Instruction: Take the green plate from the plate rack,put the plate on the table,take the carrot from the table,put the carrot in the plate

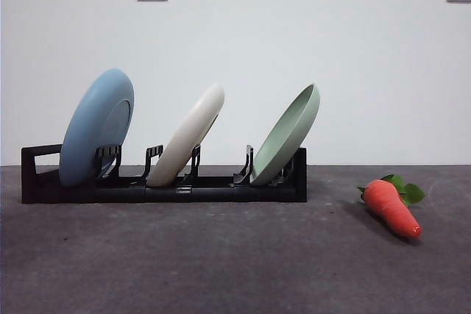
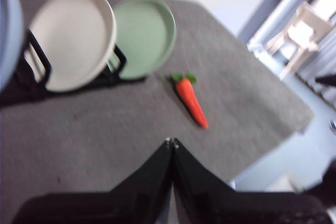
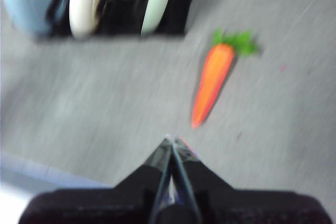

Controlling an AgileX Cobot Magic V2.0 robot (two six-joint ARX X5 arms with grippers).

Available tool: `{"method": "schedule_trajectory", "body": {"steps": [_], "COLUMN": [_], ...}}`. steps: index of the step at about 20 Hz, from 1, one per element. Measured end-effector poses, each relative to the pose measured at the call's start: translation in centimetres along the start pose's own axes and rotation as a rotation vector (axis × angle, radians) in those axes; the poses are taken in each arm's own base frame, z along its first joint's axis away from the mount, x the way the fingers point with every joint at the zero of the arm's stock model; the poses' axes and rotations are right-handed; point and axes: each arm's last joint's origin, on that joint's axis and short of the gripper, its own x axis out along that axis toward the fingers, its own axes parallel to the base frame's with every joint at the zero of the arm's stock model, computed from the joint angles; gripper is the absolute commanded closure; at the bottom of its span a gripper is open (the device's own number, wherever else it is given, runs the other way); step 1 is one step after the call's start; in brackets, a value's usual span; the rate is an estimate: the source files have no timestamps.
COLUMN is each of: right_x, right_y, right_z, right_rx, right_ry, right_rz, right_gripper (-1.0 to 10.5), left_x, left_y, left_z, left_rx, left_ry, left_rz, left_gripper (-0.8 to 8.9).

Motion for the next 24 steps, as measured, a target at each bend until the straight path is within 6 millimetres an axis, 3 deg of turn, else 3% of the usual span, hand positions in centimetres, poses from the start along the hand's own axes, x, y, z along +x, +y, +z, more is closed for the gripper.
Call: {"method": "schedule_trajectory", "body": {"steps": [3,4,5,6,7,8,15,20,24], "right_x": [0.3,0.5,0.5,0.6,0.7,0.7,0.7,0.7,0.7], "right_y": [0.1,0.1,0.0,0.0,0.0,0.0,0.0,0.0,0.0], "right_z": [0.2,0.2,0.3,0.3,0.4,0.4,0.4,0.4,0.4], "right_rx": [-0.022,-0.025,-0.027,-0.028,-0.028,-0.028,-0.027,-0.023,-0.023], "right_ry": [0.093,0.099,0.103,0.106,0.107,0.108,0.108,0.108,0.108], "right_rz": [0.040,0.042,0.042,0.042,0.042,0.042,0.042,0.042,0.042], "right_gripper": [9.3,9.0,7.7,5.7,3.8,2.9,2.9,2.9,2.9], "left_x": [0.1,0.2,0.4,0.5,0.6,0.7,1.5,3.0,7.4], "left_y": [0.0,0.1,0.1,0.2,0.3,0.4,0.3,-1.6,-4.1], "left_z": [0.8,1.1,1.3,1.5,1.6,1.7,2.9,7.5,11.2], "left_rx": [0.011,0.013,0.012,0.010,0.005,0.003,0.039,0.122,0.218], "left_ry": [0.092,0.105,0.113,0.119,0.124,0.127,0.081,0.021,0.025], "left_rz": [-0.018,-0.018,-0.019,-0.018,-0.018,-0.018,-0.067,-0.150,-0.177], "left_gripper": [8.10,7.58,5.88,3.49,1.74,1.50,1.53,1.53,1.53]}}
